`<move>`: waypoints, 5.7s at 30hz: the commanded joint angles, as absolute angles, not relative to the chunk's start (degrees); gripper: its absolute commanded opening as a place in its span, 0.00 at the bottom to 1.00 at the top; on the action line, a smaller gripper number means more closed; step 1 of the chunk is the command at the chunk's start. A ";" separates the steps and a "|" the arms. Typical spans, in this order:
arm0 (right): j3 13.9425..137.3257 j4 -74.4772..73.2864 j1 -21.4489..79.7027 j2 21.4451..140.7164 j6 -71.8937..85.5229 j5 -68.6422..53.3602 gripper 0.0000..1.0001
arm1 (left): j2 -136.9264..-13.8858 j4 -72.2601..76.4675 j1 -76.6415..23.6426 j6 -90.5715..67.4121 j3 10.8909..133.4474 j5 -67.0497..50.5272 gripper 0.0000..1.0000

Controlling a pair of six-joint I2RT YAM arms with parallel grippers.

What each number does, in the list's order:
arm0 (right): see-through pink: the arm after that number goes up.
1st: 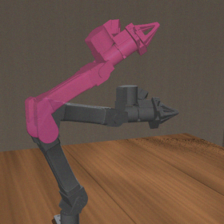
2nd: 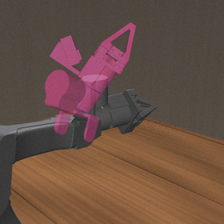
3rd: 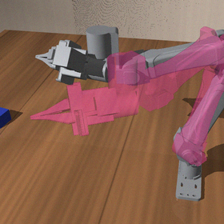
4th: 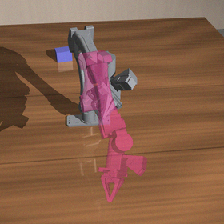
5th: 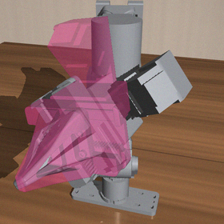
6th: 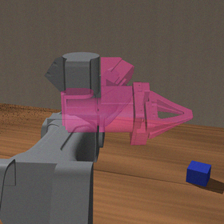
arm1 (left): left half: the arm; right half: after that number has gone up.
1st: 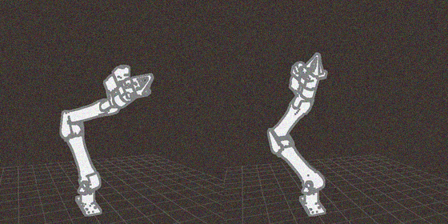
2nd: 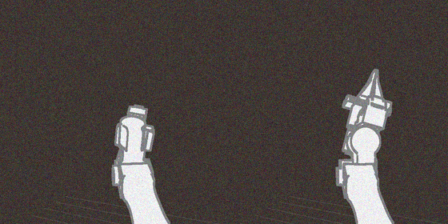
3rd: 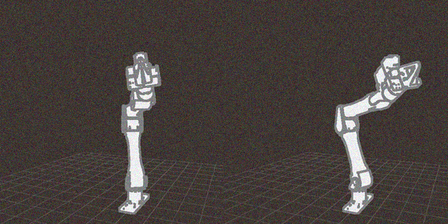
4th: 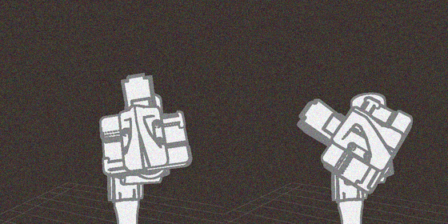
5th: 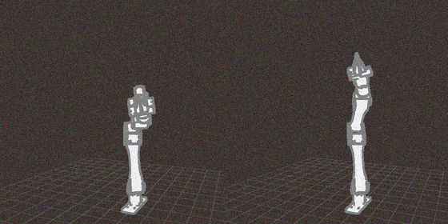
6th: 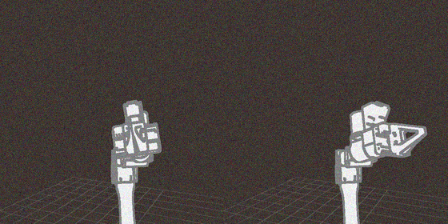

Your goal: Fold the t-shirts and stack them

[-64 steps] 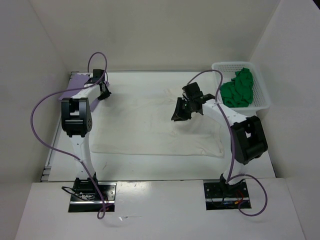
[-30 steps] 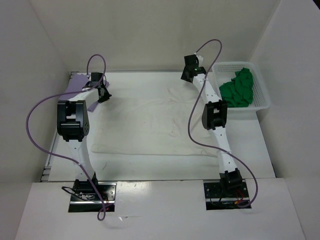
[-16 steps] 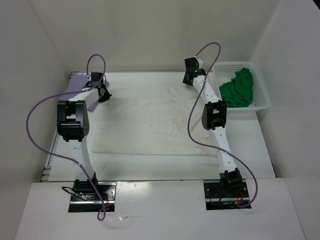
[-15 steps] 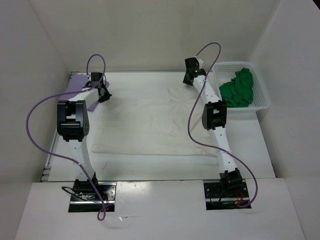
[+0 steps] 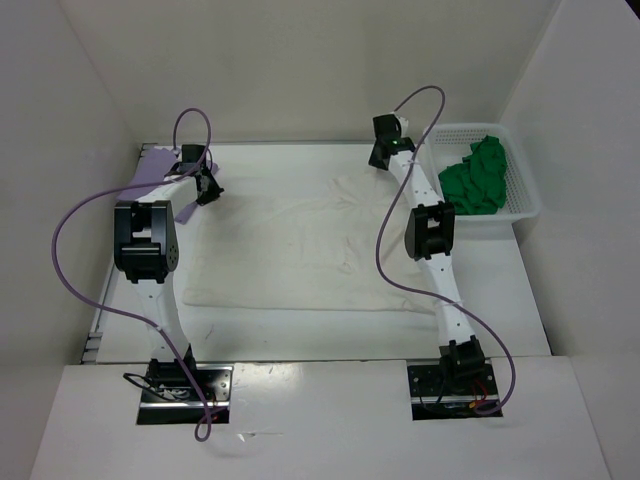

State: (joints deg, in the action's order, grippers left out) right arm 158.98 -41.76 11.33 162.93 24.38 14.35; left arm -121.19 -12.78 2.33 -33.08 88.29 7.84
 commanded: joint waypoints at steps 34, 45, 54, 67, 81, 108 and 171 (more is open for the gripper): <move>74.63 -40.16 3.96 90.19 26.54 -5.27 0.00 | -90.27 -14.68 9.49 -35.07 64.26 -2.81 0.00; 62.49 -50.87 3.96 75.87 28.38 -5.27 0.00 | -85.09 -14.06 13.00 -38.84 56.34 -6.23 0.00; 62.42 -58.17 3.96 71.02 28.39 -3.34 0.00 | -80.60 -14.59 13.54 -38.33 52.75 -4.75 0.02; 67.84 -63.11 10.36 72.06 31.46 8.25 0.22 | -73.48 -20.21 15.12 -42.98 50.71 1.85 0.45; 62.40 -43.16 36.12 88.23 34.19 -1.23 0.28 | -85.42 -10.20 0.80 -42.45 51.86 -6.23 0.39; 62.40 -39.63 38.23 102.12 33.13 2.99 0.30 | -87.71 -7.29 2.37 -43.51 45.70 -7.47 0.38; 58.89 -28.30 -2.20 89.73 34.89 8.80 0.47 | -90.61 -6.15 0.97 -42.36 49.05 -14.41 0.40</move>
State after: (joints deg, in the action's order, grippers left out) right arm 60.14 -32.23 -2.50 89.52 33.82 7.22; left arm -89.71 -8.69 -0.67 -42.17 50.13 -12.03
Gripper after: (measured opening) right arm 0.467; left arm 0.401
